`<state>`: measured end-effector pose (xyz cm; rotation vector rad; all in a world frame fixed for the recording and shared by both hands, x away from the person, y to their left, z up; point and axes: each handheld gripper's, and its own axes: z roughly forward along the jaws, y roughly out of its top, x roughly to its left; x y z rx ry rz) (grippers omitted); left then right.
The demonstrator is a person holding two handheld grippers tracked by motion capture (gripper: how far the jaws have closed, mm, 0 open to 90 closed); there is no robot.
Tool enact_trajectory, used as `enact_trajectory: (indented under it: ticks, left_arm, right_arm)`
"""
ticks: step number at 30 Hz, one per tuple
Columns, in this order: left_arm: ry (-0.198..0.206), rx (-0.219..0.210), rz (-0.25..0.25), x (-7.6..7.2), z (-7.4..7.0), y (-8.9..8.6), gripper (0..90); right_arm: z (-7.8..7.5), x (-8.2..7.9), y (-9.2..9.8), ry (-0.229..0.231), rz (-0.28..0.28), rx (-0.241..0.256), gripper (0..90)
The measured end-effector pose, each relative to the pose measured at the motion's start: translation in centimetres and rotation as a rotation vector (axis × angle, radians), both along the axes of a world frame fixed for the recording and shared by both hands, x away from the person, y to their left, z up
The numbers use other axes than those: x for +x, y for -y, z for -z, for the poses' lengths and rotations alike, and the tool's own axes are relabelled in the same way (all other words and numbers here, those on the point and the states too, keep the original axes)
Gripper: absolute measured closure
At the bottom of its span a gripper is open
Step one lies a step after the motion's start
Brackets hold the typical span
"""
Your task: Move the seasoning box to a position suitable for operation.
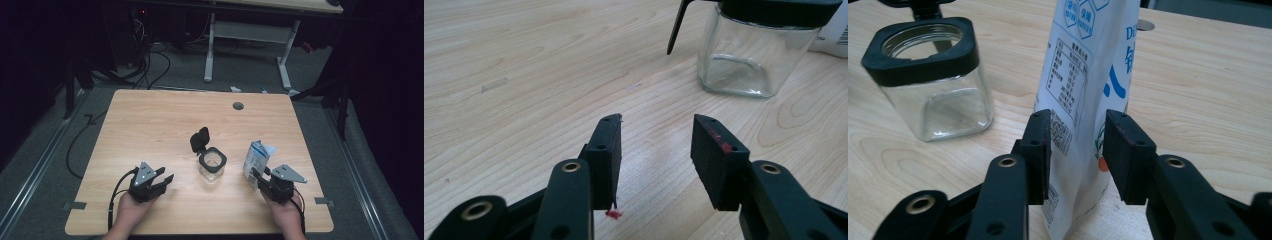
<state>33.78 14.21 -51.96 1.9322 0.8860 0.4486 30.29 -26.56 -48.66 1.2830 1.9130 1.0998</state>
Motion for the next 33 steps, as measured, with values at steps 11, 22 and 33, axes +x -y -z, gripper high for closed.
enact_trajectory:
  ticks: [11,22,33]
  left_arm:
    - [-0.001,-0.002,0.002,0.0,0.0,-0.1,55.2]
    - [-0.001,0.000,0.005,0.0,0.1,0.0,55.0]
    - [0.002,-0.012,0.031,0.0,0.0,0.1,52.7]
  right_arm:
    - [-0.5,0.3,-0.5,0.031,0.051,0.014,70.8]
    - [-0.7,0.3,-0.1,0.038,0.037,0.041,87.7]
    - [-1.4,1.0,0.3,-0.008,-0.011,0.029,88.6]
